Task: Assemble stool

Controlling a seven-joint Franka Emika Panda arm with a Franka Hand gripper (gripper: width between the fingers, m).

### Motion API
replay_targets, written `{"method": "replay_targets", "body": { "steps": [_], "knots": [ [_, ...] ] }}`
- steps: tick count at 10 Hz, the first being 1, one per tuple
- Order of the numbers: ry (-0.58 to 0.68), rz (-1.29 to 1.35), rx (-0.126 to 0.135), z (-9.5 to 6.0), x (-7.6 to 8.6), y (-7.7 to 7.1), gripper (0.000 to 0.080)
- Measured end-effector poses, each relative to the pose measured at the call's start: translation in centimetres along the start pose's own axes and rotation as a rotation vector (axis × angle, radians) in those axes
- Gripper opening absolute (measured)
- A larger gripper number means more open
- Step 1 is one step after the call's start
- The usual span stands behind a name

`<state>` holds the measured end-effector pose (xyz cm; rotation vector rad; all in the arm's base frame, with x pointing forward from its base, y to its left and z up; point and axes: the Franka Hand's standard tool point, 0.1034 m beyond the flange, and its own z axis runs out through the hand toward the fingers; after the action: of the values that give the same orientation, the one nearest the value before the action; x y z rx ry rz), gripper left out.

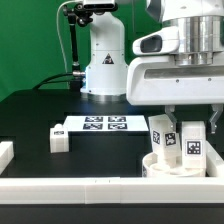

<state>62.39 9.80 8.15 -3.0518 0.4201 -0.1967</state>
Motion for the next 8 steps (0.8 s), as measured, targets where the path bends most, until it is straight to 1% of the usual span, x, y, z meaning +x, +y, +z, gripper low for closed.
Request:
{"method": "replay_targets", "body": {
  "steps": [1, 4, 5, 6, 7, 8],
  "knots": [
    [0.000, 0.063, 0.000, 0.00, 0.04, 0.08, 0.0337],
    [-0.008, 0.455, 0.017, -0.04, -0.13, -0.37, 0.0337],
    [-0.013, 0.585, 0.027, -0.03, -0.24, -0.63, 0.0337],
    [-0.011, 0.671, 0.045, -0.03, -0.21, -0.79, 0.0337],
    [-0.010, 0.689, 0.045, -0.05, -0.19, -0.81, 0.0337],
    [-0.015, 0.767, 0.050, -0.05, -0.21, -0.90, 0.0337]
  ]
}}
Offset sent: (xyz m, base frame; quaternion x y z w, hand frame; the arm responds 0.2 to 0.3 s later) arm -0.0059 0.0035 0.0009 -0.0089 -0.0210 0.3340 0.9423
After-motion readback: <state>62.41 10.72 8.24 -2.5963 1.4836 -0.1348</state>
